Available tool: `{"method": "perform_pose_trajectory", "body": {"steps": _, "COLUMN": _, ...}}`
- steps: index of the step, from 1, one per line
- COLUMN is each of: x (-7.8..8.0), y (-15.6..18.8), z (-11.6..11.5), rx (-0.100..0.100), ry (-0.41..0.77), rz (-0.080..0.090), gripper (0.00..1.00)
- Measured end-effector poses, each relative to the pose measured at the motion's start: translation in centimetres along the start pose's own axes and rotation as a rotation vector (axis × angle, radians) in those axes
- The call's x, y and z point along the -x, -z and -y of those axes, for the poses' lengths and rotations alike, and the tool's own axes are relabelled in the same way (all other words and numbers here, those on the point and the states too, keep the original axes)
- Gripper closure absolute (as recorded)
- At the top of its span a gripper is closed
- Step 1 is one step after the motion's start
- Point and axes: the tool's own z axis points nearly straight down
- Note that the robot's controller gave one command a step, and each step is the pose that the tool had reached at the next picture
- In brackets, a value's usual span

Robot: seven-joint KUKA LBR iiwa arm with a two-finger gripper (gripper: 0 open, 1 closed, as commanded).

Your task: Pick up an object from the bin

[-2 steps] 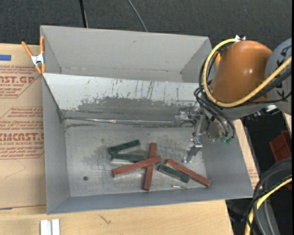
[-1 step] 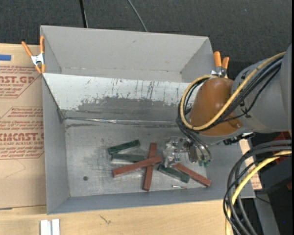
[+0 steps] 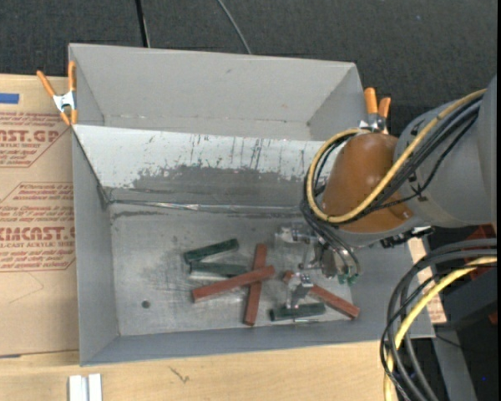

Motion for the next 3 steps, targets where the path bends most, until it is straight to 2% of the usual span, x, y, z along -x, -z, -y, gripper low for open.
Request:
{"method": "perform_pose_trajectory", "body": {"steps": 1, "x": 0.0, "y": 0.0, "z": 0.0, "rx": 0.0, "ry": 0.0, "rz": 0.0, "gripper": 0.0}}
{"method": "perform_pose_trajectory", "body": {"steps": 2, "x": 1.2, "y": -1.9, "z": -2.0, "rx": 0.002, "ry": -0.196, "rz": -0.01, "gripper": 1.0}}
{"method": "perform_pose_trajectory", "body": {"steps": 3, "x": 1.5, "y": -2.0, "z": -1.9, "rx": 0.001, "ry": -0.198, "rz": 0.007, "gripper": 0.0}}
